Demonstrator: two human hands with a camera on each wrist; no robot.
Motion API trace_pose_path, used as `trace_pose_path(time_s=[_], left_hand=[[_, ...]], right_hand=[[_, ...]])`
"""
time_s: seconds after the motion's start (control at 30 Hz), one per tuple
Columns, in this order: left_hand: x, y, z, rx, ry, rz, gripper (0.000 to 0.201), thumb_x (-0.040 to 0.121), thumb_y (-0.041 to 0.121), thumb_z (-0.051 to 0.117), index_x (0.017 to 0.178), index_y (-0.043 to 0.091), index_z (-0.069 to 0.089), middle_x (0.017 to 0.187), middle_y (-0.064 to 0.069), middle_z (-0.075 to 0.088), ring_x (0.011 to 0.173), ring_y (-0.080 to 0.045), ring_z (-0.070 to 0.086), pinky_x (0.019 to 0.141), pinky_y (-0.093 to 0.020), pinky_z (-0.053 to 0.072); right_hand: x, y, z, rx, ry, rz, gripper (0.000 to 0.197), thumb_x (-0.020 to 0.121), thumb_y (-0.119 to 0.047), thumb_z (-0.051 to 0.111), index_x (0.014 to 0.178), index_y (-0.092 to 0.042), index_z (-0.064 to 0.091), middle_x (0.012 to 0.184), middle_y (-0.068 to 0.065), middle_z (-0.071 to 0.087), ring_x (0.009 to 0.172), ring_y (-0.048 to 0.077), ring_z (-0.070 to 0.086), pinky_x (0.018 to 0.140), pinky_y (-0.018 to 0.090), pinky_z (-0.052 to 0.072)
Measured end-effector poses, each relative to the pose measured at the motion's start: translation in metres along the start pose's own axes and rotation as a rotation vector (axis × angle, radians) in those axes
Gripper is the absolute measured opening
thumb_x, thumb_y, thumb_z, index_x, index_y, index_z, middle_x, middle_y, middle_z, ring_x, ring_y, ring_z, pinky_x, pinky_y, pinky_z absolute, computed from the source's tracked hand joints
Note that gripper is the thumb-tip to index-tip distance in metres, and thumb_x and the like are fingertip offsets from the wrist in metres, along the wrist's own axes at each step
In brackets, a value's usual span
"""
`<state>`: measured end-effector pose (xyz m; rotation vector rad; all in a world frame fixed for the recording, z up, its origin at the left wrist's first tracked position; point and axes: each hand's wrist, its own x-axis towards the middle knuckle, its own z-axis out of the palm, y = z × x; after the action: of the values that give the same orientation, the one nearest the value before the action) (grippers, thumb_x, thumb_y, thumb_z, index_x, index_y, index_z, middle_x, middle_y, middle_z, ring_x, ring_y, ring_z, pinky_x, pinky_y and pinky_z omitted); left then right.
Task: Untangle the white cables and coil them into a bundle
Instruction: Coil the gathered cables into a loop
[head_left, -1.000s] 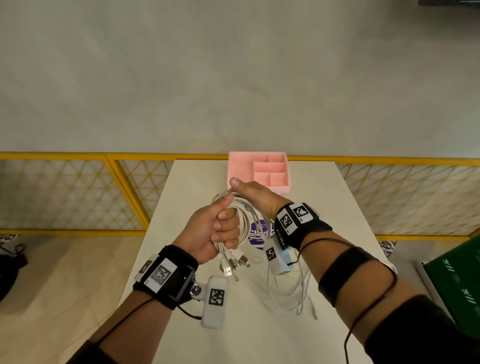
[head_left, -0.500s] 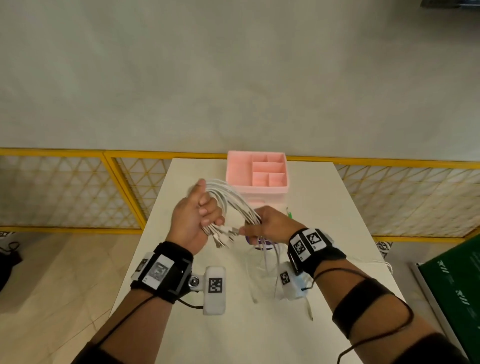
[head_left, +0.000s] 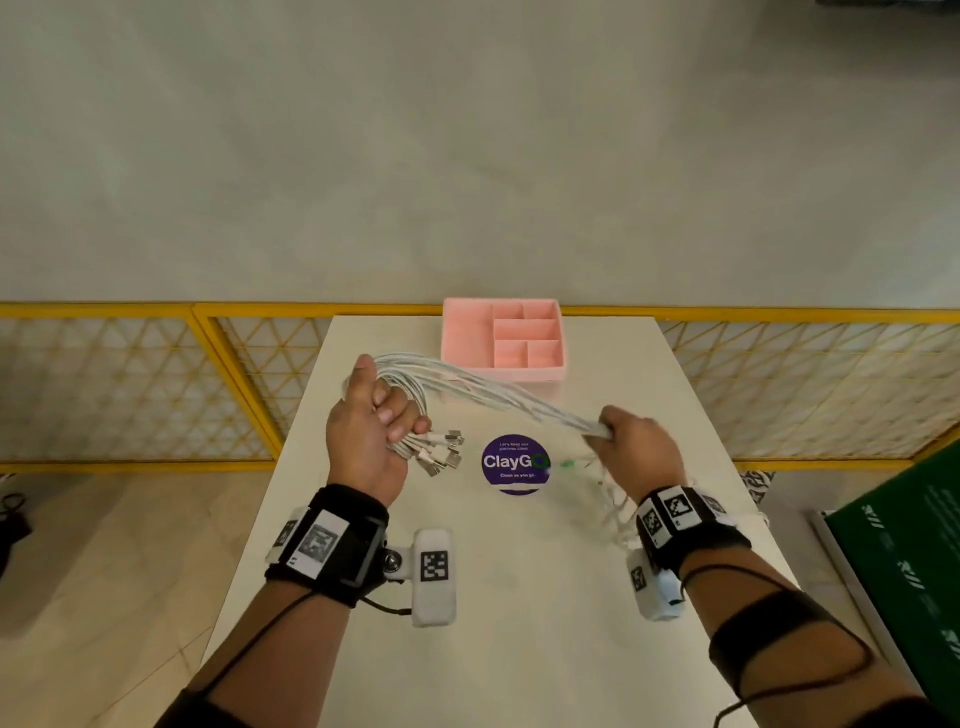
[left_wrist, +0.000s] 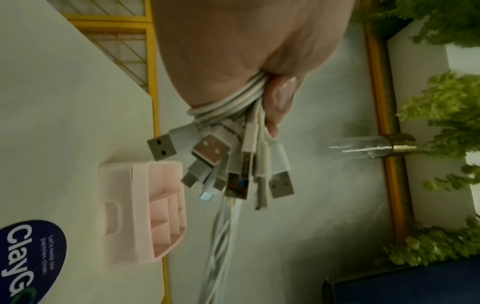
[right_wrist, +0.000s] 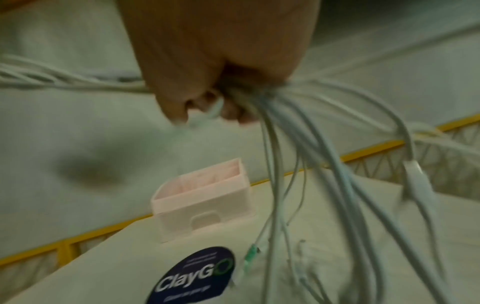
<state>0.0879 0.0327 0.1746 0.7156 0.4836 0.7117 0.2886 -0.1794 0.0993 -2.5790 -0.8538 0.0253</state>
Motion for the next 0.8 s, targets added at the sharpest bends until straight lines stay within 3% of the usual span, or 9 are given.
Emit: trace_pose_path(time_s=[0.07,0.17,0.3,0.37,0.53,0.6,0.7,0.8], left_hand=[[-0.004,-0.003,0.007,0.018,-0.008,0.029,0.048,0.102,0.045,0.048,0.062,0.021,0.037,0.049,0.006,0.029,0.041,-0.011,0.027,0.05,-0.028,0.041],[-0.006,0.001,0.017,-0.024,-0.039,0.088,0.047,0.1,0.047,0.05,0.063,0.021,0.038,0.051,0.006,0.03,0.043,-0.012,0.03,0.053,-0.028,0.044],[-0.009,-0.006,0.028,-0.076,-0.015,0.111,0.045,0.098,0.049,0.052,0.066,0.02,0.039,0.053,0.005,0.033,0.046,-0.012,0.033,0.056,-0.029,0.044],[-0.012,-0.015,0.032,-0.093,-0.011,0.103,0.045,0.099,0.048,0.052,0.066,0.02,0.039,0.052,0.005,0.034,0.046,-0.012,0.034,0.057,-0.031,0.044],[-0.017,-0.026,0.032,0.008,-0.049,0.023,0.046,0.098,0.046,0.053,0.063,0.02,0.037,0.052,0.004,0.029,0.043,-0.012,0.03,0.052,-0.03,0.044],[-0.02,-0.029,0.033,0.053,-0.094,-0.015,0.047,0.095,0.048,0.055,0.063,0.02,0.036,0.052,0.004,0.027,0.043,-0.012,0.028,0.051,-0.03,0.042],[-0.023,-0.029,0.035,0.08,-0.148,-0.05,0.046,0.092,0.049,0.057,0.062,0.019,0.039,0.05,0.004,0.026,0.042,-0.012,0.028,0.05,-0.029,0.042],[-0.024,-0.026,0.034,0.12,-0.178,-0.065,0.047,0.097,0.045,0.054,0.062,0.019,0.04,0.05,0.003,0.027,0.042,-0.012,0.028,0.05,-0.03,0.041]], right_hand=[[0.003,0.007,-0.006,-0.075,0.186,0.004,0.022,0.09,-0.03,0.061,0.079,-0.015,0.049,0.063,0.003,0.053,0.062,0.035,0.056,0.052,0.031,0.035],[-0.006,0.025,0.005,-0.155,0.227,-0.051,0.025,0.093,-0.034,0.059,0.08,-0.014,0.05,0.06,0.008,0.058,0.057,0.035,0.058,0.057,0.033,0.034],[-0.044,0.033,0.05,-0.136,-0.158,-0.024,0.038,0.099,-0.054,0.041,0.106,-0.018,0.051,0.087,0.011,0.07,0.084,0.036,0.066,0.066,0.037,0.043],[-0.062,0.033,0.071,-0.089,-0.238,-0.044,0.04,0.1,-0.053,0.041,0.118,-0.019,0.05,0.098,0.011,0.071,0.096,0.035,0.065,0.075,0.038,0.046],[-0.078,0.039,0.094,-0.088,-0.433,-0.05,0.033,0.098,-0.043,0.046,0.122,-0.02,0.045,0.11,0.006,0.066,0.1,0.03,0.064,0.081,0.036,0.047],[-0.072,0.039,0.09,-0.104,-0.583,-0.006,0.047,0.091,-0.05,0.055,0.129,-0.024,0.044,0.119,0.003,0.064,0.108,0.027,0.061,0.09,0.036,0.048],[-0.063,0.027,0.071,0.018,-0.769,0.039,0.09,0.074,-0.061,0.073,0.147,-0.025,0.034,0.145,0.0,0.05,0.128,0.021,0.051,0.107,0.035,0.04],[-0.051,-0.004,0.032,0.202,-0.806,0.031,0.114,0.067,-0.064,0.079,0.156,-0.026,0.018,0.159,-0.004,0.029,0.143,0.015,0.031,0.117,0.033,0.025]])
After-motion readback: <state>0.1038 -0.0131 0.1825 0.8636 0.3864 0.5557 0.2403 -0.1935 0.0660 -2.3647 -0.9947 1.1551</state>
